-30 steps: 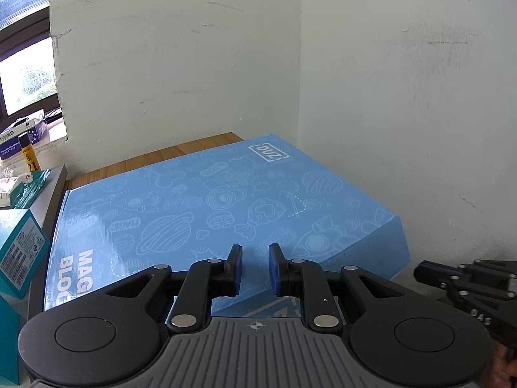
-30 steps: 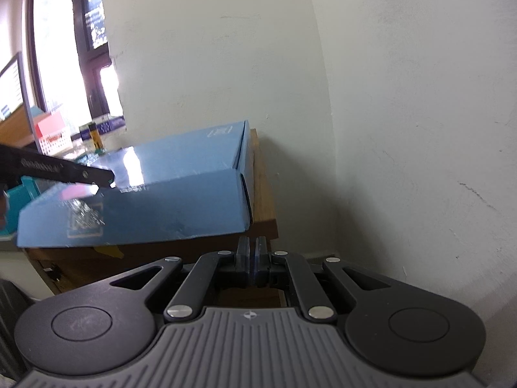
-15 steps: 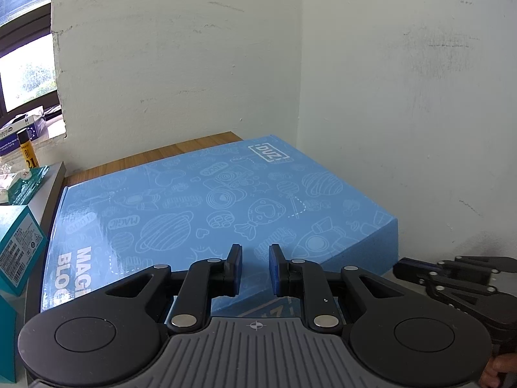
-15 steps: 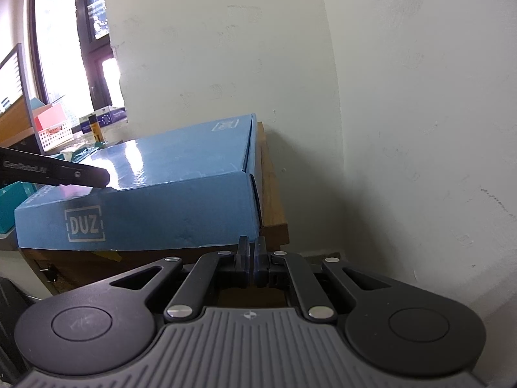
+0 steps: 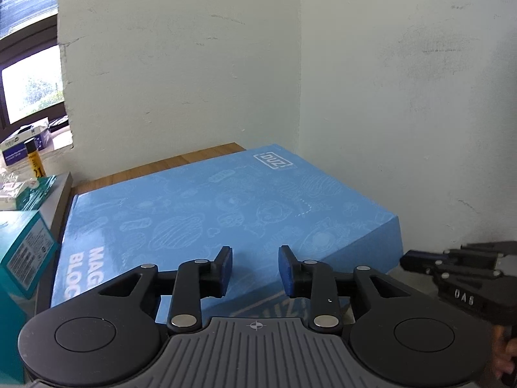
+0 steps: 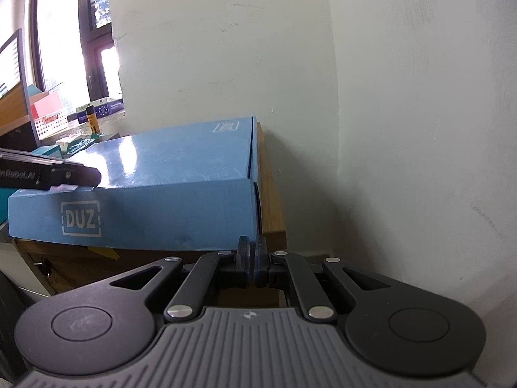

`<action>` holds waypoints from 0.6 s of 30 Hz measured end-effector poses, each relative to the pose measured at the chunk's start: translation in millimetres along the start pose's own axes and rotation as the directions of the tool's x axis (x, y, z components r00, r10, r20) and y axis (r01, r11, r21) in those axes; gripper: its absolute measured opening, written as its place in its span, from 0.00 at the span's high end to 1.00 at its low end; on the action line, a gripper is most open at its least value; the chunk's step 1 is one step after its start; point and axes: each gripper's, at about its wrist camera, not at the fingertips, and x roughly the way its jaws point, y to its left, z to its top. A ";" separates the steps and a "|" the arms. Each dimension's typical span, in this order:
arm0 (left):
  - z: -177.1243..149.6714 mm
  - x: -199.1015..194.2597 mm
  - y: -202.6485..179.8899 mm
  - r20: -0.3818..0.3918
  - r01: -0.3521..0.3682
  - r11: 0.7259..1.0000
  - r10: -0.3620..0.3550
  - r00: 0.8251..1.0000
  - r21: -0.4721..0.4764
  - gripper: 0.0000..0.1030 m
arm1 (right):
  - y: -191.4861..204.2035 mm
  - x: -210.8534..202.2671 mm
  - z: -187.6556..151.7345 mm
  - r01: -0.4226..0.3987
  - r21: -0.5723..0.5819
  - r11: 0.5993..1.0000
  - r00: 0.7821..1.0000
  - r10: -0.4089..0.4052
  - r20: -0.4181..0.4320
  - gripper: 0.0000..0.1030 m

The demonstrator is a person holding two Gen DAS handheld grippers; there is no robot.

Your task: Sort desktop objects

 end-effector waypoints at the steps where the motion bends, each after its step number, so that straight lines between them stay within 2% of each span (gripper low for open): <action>1: -2.2 -3.6 2.9 0.000 0.000 1.000 0.000 1.000 -0.007 0.65 | 1.4 -1.4 2.6 0.002 -0.007 1.000 1.000 -0.002 -0.001 0.96; 4: -10.8 -16.8 14.0 0.004 -0.011 0.999 0.011 1.000 -0.030 0.63 | 8.5 -3.2 11.5 -0.005 -0.030 1.000 1.000 0.005 -0.011 0.95; 11: -33.7 -55.3 45.8 0.001 -0.030 0.991 0.031 1.000 -0.128 0.53 | 33.9 -3.2 33.6 -0.025 -0.094 0.995 0.999 0.022 -0.034 0.71; 16: -50.9 -76.3 60.9 0.001 -0.059 0.987 0.060 0.998 -0.147 0.49 | 51.5 0.7 51.5 -0.039 -0.110 0.993 0.998 0.034 -0.046 0.68; 18: -55.8 -82.5 68.2 0.001 -0.068 0.985 0.069 0.998 -0.155 0.43 | 58.1 1.7 58.5 -0.047 -0.115 0.992 0.998 0.042 -0.048 0.61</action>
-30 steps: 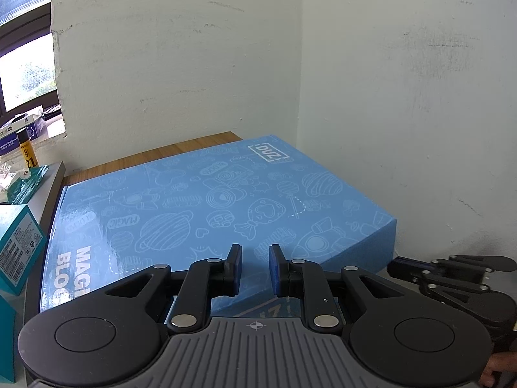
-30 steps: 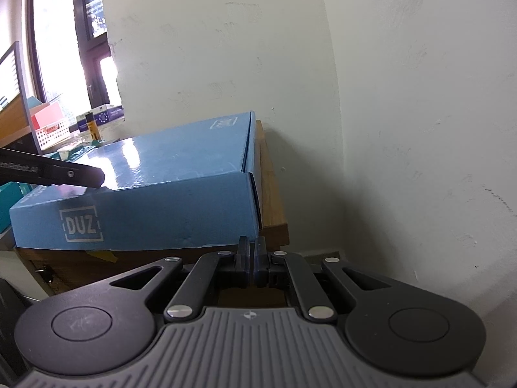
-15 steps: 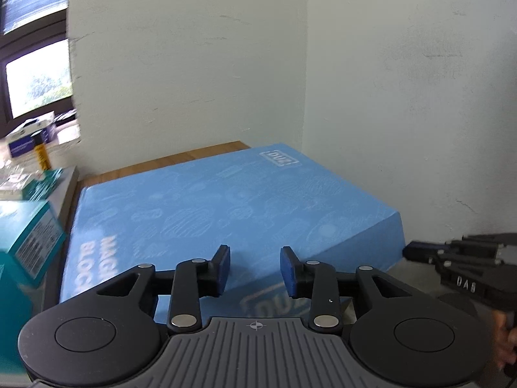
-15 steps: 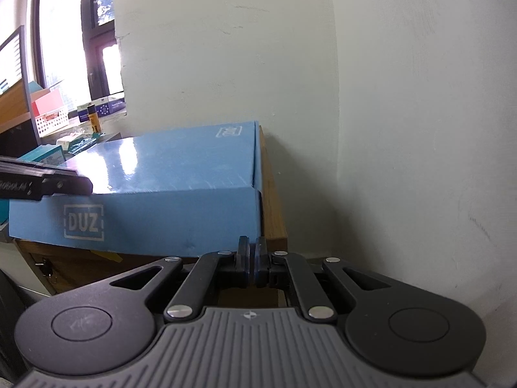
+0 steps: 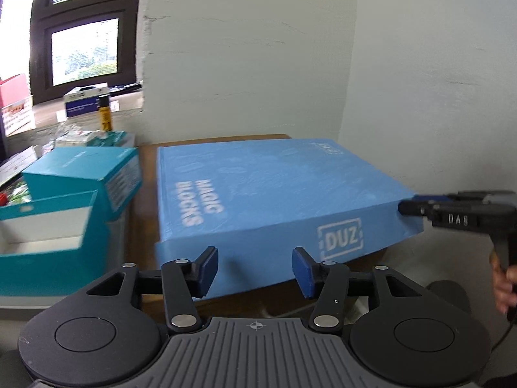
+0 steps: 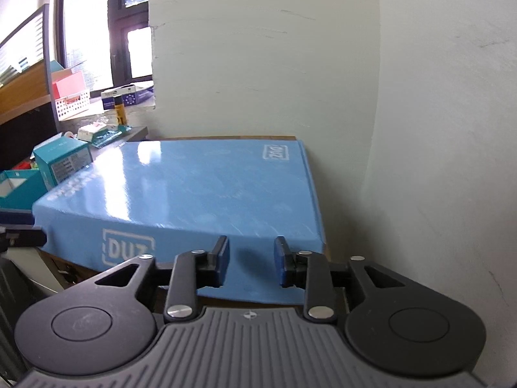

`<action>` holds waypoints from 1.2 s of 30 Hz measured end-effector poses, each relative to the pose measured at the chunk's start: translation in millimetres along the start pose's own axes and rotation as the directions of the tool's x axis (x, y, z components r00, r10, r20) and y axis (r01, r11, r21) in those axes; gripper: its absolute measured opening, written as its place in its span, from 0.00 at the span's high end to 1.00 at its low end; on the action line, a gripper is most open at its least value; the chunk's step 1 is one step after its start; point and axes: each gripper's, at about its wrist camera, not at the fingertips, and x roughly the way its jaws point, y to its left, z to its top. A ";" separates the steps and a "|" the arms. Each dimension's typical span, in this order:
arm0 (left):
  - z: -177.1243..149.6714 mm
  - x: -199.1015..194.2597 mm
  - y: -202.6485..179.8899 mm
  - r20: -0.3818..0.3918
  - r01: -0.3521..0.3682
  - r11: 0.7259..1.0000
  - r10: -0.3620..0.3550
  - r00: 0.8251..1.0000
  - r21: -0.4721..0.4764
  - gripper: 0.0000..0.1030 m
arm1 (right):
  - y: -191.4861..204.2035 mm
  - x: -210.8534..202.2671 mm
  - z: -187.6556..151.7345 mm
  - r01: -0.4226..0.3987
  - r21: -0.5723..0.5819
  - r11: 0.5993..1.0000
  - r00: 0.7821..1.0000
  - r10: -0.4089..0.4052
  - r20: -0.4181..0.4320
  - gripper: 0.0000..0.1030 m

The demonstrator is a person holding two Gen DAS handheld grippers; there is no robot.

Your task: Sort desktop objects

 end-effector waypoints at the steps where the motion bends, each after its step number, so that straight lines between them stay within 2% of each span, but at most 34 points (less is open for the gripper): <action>1: -1.7 -2.4 4.5 0.002 -0.005 1.000 0.005 1.000 -0.006 0.42 | 3.5 0.5 3.7 -0.002 -0.008 1.000 1.000 0.002 0.001 0.60; 11: -24.5 -2.3 35.0 -0.001 -0.075 0.997 0.075 0.997 0.035 0.40 | 45.2 12.4 29.4 -0.026 -0.103 0.994 1.000 0.025 -0.010 0.55; 16: -36.3 1.9 40.4 -0.006 -0.081 0.994 0.081 0.997 0.068 0.40 | 60.0 21.8 36.1 -0.040 -0.123 0.992 0.999 0.037 -0.026 0.53; 24: -46.7 9.8 33.8 0.029 -0.104 0.978 0.100 0.995 0.178 0.40 | 76.6 37.1 39.4 -0.052 -0.151 0.987 0.998 0.046 -0.046 0.50; 32: -58.9 19.9 24.0 0.063 -0.135 0.951 0.122 0.991 0.279 0.41 | 83.2 48.9 43.2 -0.061 -0.156 0.986 0.997 0.051 -0.064 0.50; 34: -61.0 22.5 25.2 0.066 -0.142 0.949 0.129 0.989 0.280 0.42 | 83.8 50.8 43.4 -0.061 -0.158 0.986 0.996 0.051 -0.070 0.50; 36: -62.7 25.2 26.9 0.073 -0.150 0.948 0.135 0.988 0.280 0.47 | 85.4 52.8 43.4 -0.062 -0.162 0.985 0.996 0.051 -0.073 0.50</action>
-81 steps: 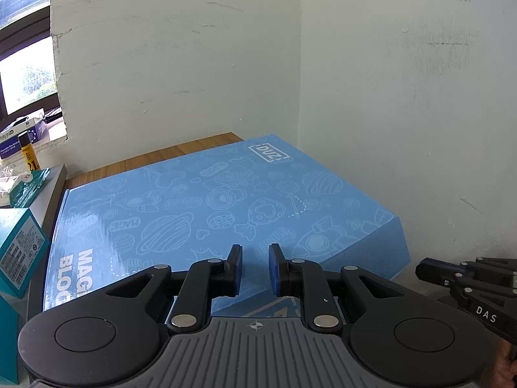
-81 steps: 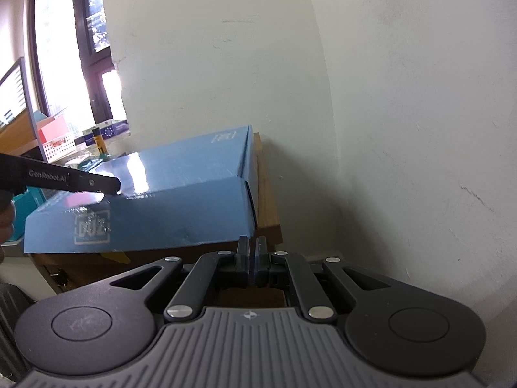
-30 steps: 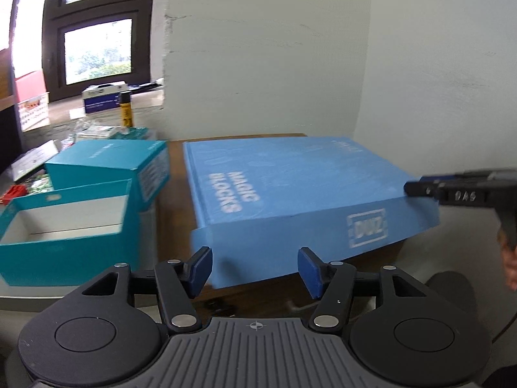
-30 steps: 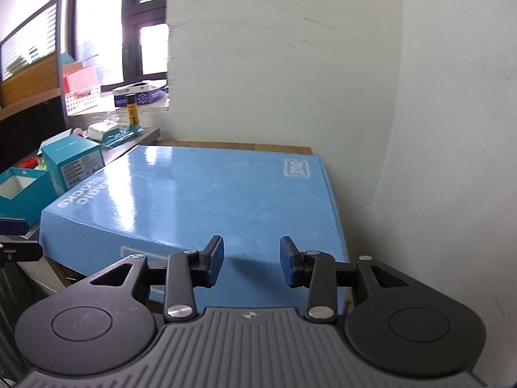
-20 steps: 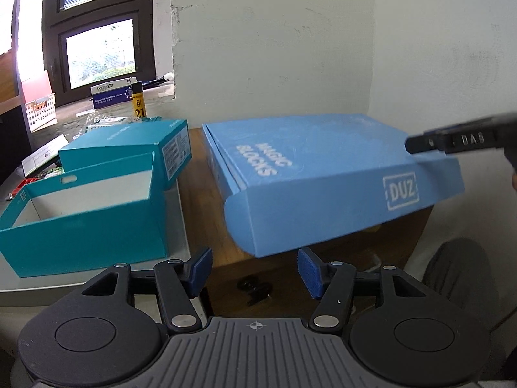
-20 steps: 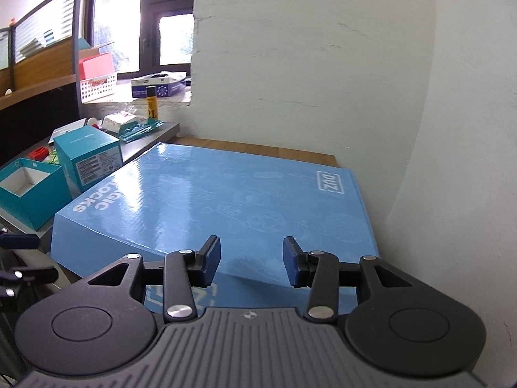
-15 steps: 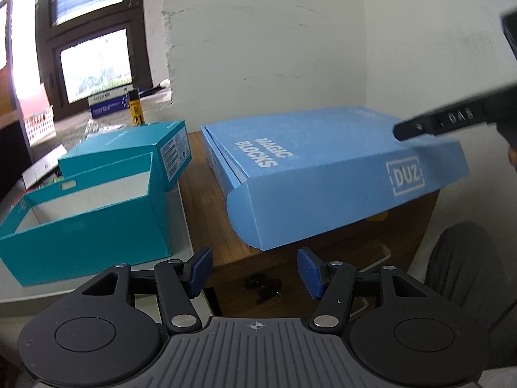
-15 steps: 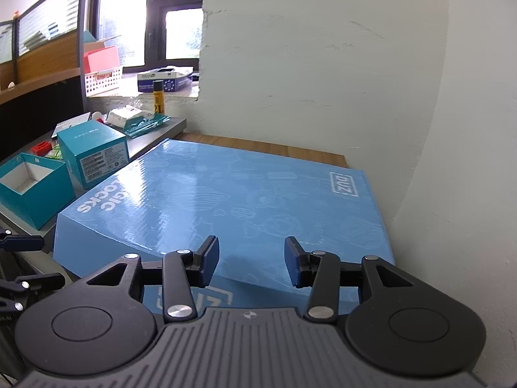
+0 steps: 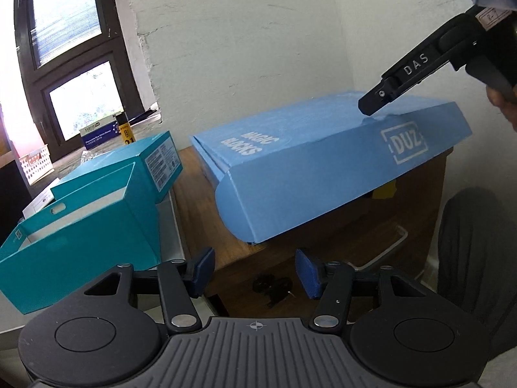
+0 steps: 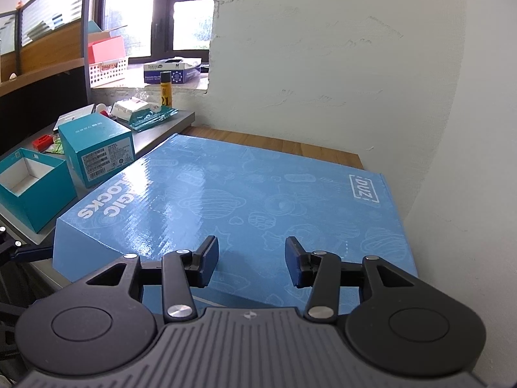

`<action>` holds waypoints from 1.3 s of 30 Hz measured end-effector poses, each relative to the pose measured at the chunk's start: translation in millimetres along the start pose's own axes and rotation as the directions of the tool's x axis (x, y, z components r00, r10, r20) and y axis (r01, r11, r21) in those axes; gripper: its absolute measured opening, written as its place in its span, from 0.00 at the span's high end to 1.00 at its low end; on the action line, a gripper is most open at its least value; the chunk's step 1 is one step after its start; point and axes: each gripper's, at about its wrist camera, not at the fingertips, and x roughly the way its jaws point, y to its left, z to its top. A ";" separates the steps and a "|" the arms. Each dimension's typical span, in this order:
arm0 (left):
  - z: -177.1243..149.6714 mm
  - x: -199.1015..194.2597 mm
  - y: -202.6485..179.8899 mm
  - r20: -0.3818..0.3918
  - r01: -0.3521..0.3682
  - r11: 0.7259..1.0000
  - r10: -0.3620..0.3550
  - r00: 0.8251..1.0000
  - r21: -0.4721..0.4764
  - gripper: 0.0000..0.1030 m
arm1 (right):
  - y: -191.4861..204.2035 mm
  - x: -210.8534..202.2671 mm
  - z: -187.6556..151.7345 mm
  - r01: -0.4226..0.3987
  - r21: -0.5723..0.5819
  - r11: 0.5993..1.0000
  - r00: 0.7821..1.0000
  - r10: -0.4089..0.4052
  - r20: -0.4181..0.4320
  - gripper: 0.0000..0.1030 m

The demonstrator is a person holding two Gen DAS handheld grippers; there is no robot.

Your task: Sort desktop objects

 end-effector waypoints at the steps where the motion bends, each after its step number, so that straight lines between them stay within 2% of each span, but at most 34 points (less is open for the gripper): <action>1: -1.1 1.5 0.5 0.004 -0.004 1.000 0.004 1.000 0.000 0.47 | 0.6 0.7 0.3 0.001 -0.003 1.000 1.000 -0.001 0.000 0.50; 7: -5.5 5.9 -0.3 0.062 -0.019 1.000 0.019 0.998 0.005 0.51 | 4.8 3.6 4.2 0.003 -0.027 1.000 1.000 -0.003 -0.005 0.50; 12: -2.0 -2.6 0.8 0.110 -0.035 0.999 0.036 0.993 -0.011 0.59 | 14.0 2.3 6.3 -0.019 -0.061 0.998 1.000 0.019 -0.005 0.50; 20: 3.6 -17.0 -1.7 0.158 -0.006 1.000 0.007 0.987 -0.008 0.73 | 26.8 1.2 12.5 -0.049 -0.109 0.993 0.999 0.049 -0.002 0.50; 32: 21.7 -29.5 10.1 0.117 0.070 0.989 -0.055 0.992 -0.132 0.76 | 26.7 -0.8 12.9 -0.049 -0.112 0.993 0.999 0.050 0.002 0.50; 39: 18.2 -21.9 6.2 0.070 0.057 0.991 -0.049 0.996 -0.122 0.76 | 27.5 1.8 9.1 -0.053 -0.106 0.993 0.999 0.053 -0.002 0.50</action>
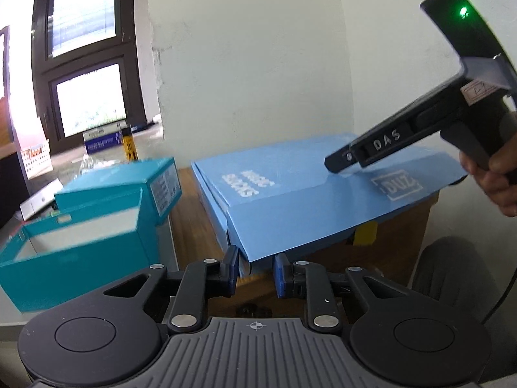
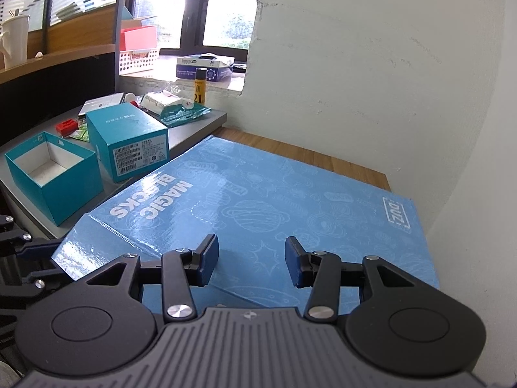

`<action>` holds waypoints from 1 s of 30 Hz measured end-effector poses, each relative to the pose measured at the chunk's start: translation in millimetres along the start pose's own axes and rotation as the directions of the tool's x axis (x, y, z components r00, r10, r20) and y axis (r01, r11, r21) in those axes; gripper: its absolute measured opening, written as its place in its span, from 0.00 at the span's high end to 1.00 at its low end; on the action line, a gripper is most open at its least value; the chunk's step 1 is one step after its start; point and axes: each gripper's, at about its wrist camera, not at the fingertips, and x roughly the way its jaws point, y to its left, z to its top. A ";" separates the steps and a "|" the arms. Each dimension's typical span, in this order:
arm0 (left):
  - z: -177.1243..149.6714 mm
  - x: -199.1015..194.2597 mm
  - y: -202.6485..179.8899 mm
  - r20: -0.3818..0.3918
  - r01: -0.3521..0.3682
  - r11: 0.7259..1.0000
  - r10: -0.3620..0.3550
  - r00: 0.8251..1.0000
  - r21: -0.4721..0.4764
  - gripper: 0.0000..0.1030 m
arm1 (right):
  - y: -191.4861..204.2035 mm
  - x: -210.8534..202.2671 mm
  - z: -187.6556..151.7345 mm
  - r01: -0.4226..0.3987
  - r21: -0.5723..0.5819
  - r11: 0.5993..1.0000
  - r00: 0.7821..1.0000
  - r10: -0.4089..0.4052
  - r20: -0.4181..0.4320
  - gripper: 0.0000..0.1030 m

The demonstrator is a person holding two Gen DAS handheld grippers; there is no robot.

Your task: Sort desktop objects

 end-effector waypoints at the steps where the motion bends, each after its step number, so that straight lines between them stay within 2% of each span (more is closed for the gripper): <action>1: -1.2 1.0 1.1 -0.009 0.003 1.000 -0.003 1.000 -0.008 0.76 | -0.1 0.3 -1.6 0.000 0.005 1.000 1.000 0.000 0.003 0.50; 11: -1.6 -23.2 13.0 -0.013 0.055 0.997 -0.056 0.998 -0.054 0.75 | -1.6 -2.0 -7.3 -0.011 0.021 1.000 1.000 0.011 0.011 0.50; 18: 11.7 -14.5 23.5 -0.019 0.097 0.986 -0.101 0.995 -0.137 0.76 | -2.1 -8.1 -11.5 -0.011 0.032 0.999 1.000 0.011 0.017 0.50; 25: 12.2 -0.4 26.6 -0.043 0.100 0.981 -0.108 0.993 -0.168 0.76 | -6.7 -19.2 -20.1 0.011 0.050 0.999 1.000 -0.012 0.013 0.50; 30: 11.3 4.1 21.8 -0.063 0.071 0.985 -0.082 0.995 -0.160 0.76 | -21.5 -37.8 -34.4 0.057 0.090 0.994 0.998 -0.058 0.004 0.50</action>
